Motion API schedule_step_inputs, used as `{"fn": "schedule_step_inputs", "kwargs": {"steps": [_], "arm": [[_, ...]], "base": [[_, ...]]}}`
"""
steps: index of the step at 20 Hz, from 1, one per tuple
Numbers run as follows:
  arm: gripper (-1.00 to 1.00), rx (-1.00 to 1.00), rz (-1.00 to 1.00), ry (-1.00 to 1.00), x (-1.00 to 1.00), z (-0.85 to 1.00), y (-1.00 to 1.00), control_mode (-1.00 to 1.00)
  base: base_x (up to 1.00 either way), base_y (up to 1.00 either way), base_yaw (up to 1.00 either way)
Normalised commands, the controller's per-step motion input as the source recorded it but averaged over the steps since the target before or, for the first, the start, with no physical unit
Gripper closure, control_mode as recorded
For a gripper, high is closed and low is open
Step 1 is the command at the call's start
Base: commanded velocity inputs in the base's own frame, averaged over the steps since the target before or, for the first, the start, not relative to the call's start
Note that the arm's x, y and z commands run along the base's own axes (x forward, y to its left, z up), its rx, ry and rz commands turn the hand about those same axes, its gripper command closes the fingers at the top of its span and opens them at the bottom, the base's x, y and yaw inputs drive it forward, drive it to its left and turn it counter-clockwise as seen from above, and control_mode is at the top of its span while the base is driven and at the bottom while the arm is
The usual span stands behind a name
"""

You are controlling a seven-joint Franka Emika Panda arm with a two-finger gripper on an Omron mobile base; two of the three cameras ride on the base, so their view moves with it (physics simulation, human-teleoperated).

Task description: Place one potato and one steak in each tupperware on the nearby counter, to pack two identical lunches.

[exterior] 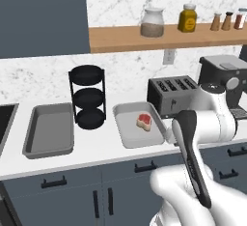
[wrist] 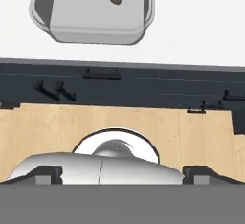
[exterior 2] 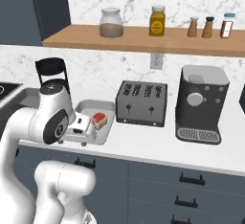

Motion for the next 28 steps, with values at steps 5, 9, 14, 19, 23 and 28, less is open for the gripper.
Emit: {"fn": "schedule_step_inputs", "kwargs": {"steps": [5, 9, 14, 19, 23, 28], "arm": [[-1.0, 0.0, 0.0, 0.0, 0.0, 0.0, 0.0, 1.0], [-1.0, 0.0, 0.0, 0.0, 0.0, 0.0, 0.0, 1.0], [-1.0, 0.0, 0.0, 0.0, 0.0, 0.0, 0.0, 1.0], [-1.0, 0.0, 0.0, 0.0, 0.0, 0.0, 0.0, 1.0], [-1.0, 0.0, 0.0, 0.0, 0.0, 0.0, 0.0, 1.0], [-1.0, 0.0, 0.0, 0.0, 0.0, 0.0, 0.0, 1.0]], "base": [[-0.98, -0.4, -0.32], [-0.22, -0.04, -0.8], [0.0, -0.22, -0.88], [0.79, -0.92, -0.19], [0.69, -1.0, 0.23], [0.41, -0.99, 0.19]]}}
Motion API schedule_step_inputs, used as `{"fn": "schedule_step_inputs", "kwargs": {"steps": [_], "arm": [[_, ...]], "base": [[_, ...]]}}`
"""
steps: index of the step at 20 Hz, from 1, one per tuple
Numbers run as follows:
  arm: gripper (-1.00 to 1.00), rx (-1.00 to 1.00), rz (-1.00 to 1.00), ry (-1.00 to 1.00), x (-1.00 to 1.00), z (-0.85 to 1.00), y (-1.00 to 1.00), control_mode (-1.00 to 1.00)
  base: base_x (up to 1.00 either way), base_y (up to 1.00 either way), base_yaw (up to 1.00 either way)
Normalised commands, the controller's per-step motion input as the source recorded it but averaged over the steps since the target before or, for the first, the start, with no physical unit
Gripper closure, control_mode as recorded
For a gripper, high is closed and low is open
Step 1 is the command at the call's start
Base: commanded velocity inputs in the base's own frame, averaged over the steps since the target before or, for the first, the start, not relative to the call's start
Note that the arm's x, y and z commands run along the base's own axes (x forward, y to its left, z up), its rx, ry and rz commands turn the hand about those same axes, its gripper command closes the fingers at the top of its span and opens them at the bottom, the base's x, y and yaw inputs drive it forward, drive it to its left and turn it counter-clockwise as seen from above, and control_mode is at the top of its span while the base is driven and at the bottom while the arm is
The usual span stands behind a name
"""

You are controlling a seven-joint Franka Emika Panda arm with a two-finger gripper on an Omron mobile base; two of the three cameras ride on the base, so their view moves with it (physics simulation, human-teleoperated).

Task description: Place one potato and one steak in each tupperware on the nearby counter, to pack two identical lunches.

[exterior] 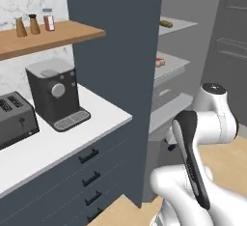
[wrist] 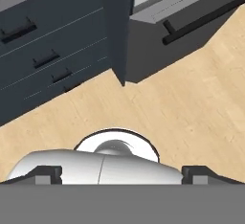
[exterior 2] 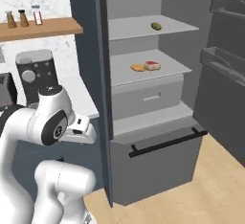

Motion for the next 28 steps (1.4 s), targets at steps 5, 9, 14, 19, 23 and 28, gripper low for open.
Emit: {"fn": "schedule_step_inputs", "kwargs": {"steps": [5, 9, 14, 19, 23, 28], "arm": [[-1.0, 0.0, 0.0, 0.0, 0.0, 0.0, 0.0, 1.0], [-1.0, 0.0, 0.0, 0.0, 0.0, 0.0, 0.0, 1.0], [-1.0, 0.0, 0.0, 0.0, 0.0, 0.0, 0.0, 1.0], [-1.0, 0.0, 0.0, 0.0, 0.0, 0.0, 0.0, 1.0], [-1.0, 0.0, 0.0, 0.0, 0.0, 0.0, 0.0, 1.0], [-1.0, 0.0, 0.0, 0.0, 0.0, 0.0, 0.0, 1.0]], "base": [[0.77, -1.0, 0.29], [0.59, -0.84, 0.28], [0.36, -0.7, 0.24], [0.34, -0.41, 0.21], [0.49, -0.11, 0.16], [0.83, -0.15, 0.13]]}}
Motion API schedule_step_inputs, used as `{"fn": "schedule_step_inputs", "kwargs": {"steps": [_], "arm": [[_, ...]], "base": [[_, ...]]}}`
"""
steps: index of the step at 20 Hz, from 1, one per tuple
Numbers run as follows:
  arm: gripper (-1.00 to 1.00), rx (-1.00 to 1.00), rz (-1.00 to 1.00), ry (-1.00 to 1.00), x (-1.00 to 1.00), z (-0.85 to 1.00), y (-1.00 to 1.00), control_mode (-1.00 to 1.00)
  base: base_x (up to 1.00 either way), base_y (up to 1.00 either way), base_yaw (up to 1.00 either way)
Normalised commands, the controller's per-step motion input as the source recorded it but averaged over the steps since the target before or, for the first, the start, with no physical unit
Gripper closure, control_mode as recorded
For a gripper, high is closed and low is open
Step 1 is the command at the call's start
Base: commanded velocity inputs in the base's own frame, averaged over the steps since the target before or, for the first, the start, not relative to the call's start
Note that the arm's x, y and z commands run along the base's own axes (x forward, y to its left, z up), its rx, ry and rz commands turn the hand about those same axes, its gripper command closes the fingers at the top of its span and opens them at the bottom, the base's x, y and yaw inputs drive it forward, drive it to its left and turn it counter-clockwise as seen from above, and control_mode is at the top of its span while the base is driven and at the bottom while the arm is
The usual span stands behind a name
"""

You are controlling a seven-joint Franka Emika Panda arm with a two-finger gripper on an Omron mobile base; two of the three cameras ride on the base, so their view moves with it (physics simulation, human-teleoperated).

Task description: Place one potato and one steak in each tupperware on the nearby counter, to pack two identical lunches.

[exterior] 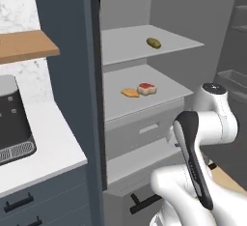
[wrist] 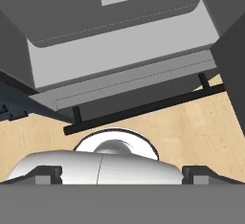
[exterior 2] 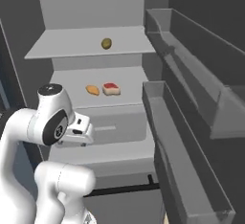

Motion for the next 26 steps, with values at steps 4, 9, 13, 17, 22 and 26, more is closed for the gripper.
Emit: {"fn": "schedule_step_inputs", "kwargs": {"steps": [4, 9, 13, 17, 22, 26], "arm": [[-1.0, 0.0, 0.0, 0.0, 0.0, 0.0, 0.0, 1.0], [-1.0, 0.0, 0.0, 0.0, 0.0, 0.0, 0.0, 1.0], [-1.0, 0.0, 0.06, 0.0, 0.09, 0.0, -0.15, -1.0], [-1.0, 0.0, 0.11, 0.0, 0.15, 0.02, -0.16, -1.0], [-1.0, -0.01, 0.16, -0.08, 0.59, 0.15, -0.06, -1.0], [-1.0, 0.0, 0.2, -0.14, 0.9, 0.21, 0.0, -1.0]], "base": [[0.4, -0.59, 0.15], [0.17, -0.44, 0.14], [0.1, -0.15, 0.06], [0.0, 0.0, 0.0], [0.0, 0.0, 0.0], [0.0, 0.0, 0.0]]}}
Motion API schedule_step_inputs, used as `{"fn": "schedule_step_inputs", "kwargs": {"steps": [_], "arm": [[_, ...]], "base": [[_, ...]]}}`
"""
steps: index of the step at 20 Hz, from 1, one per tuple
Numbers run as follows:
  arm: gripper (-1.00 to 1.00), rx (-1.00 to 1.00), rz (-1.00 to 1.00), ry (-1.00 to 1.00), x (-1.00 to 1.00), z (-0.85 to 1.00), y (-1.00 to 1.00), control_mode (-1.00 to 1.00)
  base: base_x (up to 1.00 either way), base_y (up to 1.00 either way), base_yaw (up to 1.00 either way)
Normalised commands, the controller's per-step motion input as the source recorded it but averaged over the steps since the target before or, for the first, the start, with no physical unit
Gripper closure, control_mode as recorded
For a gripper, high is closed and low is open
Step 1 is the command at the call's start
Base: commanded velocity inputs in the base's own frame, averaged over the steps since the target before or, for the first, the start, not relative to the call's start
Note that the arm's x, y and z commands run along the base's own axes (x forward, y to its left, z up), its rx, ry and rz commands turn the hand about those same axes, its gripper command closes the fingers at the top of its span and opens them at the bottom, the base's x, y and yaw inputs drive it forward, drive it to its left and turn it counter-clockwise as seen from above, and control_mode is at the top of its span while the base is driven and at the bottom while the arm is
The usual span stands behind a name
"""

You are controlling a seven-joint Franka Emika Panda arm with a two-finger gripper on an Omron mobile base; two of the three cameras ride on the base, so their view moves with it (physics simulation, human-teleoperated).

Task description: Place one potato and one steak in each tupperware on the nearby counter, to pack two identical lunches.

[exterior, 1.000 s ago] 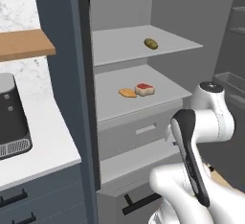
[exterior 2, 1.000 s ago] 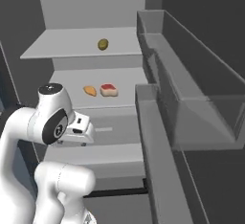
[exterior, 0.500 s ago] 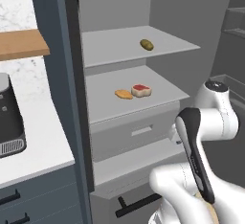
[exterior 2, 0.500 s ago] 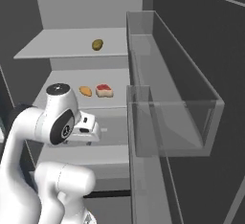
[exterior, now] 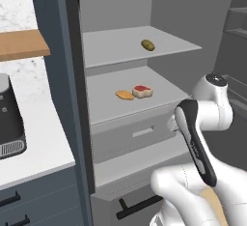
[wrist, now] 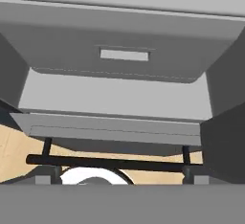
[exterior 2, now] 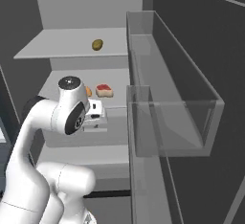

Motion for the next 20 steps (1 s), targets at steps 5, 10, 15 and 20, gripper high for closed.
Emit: {"fn": "schedule_step_inputs", "kwargs": {"steps": [5, 10, 15, 20], "arm": [[-1.0, 0.0, 0.15, -0.21, 1.0, 0.0, 0.01, -1.0], [-1.0, 0.0, 0.11, -0.15, 1.0, 0.07, 0.0, -1.0], [-1.0, 0.0, 0.08, -0.01, 1.0, 0.12, 0.0, -1.0], [-1.0, 0.0, 0.01, 0.04, 0.99, -0.13, 0.0, -1.0]], "base": [[0.0, 0.0, 0.0], [0.0, 0.0, 0.0], [0.0, 0.0, 0.0], [0.0, 0.0, 0.0]]}}
